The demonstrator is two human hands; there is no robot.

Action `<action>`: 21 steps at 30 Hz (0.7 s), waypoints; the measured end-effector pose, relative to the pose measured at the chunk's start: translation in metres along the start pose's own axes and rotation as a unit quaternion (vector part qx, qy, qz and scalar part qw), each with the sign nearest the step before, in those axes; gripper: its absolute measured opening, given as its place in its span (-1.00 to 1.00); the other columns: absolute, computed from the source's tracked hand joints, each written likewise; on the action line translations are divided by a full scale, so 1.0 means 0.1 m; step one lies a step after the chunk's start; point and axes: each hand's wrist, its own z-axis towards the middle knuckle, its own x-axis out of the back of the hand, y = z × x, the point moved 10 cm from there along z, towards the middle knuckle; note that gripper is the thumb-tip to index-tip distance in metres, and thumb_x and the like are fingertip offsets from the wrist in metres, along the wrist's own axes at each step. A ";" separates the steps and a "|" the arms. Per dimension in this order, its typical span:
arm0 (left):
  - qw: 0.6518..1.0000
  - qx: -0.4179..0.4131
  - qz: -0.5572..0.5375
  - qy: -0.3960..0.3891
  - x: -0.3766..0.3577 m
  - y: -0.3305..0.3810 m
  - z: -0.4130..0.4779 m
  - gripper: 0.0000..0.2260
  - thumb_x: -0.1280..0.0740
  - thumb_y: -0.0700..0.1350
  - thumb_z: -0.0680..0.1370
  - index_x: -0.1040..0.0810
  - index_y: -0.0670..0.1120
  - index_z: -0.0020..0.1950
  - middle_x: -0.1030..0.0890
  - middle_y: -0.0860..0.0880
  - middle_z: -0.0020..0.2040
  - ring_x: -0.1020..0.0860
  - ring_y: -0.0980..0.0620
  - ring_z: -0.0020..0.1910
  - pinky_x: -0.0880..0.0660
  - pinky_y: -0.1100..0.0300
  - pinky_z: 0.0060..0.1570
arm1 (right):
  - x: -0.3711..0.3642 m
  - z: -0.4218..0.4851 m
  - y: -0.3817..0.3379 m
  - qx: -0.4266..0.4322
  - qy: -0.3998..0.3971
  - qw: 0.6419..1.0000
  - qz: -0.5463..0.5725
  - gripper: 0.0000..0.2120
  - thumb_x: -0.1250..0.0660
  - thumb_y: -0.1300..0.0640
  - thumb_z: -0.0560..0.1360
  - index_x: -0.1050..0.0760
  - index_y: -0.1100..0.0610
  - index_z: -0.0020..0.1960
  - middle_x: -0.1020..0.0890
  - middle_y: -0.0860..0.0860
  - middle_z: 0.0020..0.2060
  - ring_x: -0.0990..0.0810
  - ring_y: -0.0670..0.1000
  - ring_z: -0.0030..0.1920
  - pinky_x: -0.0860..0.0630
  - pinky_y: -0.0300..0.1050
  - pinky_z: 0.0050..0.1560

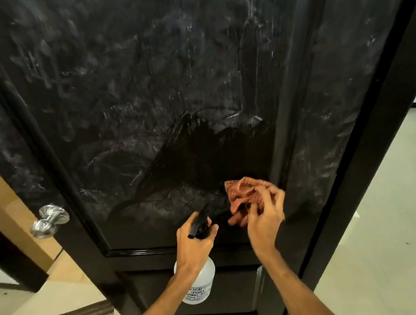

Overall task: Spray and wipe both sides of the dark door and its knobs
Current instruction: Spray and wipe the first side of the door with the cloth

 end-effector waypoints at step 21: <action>0.996 -0.036 -0.054 0.069 1.01 -0.02 0.21 -0.83 -0.52 -0.37 0.49 -0.62 -0.14 -0.07 -0.68 -0.02 -0.17 -0.69 0.06 -0.09 -0.55 0.35 0.02 | -0.69 0.00 -1.12 0.079 -0.017 0.994 0.073 -0.68 -0.38 0.52 0.42 -0.67 0.28 0.10 -0.46 0.09 -0.03 -0.48 -0.12 -0.06 -0.46 -0.35 0.00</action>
